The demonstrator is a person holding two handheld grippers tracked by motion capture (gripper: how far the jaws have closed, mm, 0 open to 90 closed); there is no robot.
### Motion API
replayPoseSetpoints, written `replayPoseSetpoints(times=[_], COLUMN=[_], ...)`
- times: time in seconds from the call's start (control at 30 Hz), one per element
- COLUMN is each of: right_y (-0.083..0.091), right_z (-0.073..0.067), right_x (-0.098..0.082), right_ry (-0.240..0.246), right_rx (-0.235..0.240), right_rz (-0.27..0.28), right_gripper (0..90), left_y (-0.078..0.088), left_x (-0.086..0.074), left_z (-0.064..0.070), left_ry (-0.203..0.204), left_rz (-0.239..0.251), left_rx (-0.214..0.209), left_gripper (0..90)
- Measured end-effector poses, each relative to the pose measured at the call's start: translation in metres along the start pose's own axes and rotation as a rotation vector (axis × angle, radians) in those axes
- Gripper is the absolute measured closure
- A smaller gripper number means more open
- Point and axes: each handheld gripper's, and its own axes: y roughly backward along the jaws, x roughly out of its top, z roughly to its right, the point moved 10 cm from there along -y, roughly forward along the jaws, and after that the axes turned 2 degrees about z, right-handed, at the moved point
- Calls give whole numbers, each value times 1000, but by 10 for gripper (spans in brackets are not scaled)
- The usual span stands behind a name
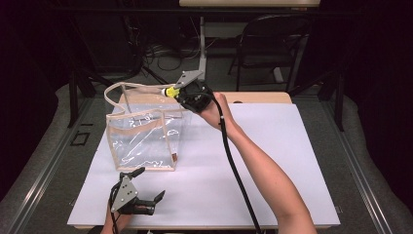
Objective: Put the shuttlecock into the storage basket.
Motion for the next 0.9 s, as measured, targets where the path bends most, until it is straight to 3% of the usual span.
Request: replayPoseSetpoints(times=[0.9], right_y=[-15], right_z=[-6], right_x=[-1], right_ry=[-3], right_rx=[27], right_rz=[-43], right_gripper=[892], left_y=[0], left_x=[0], left_z=[0], left_ry=[0], left_rz=[0], left_rx=[0], left_gripper=[0])
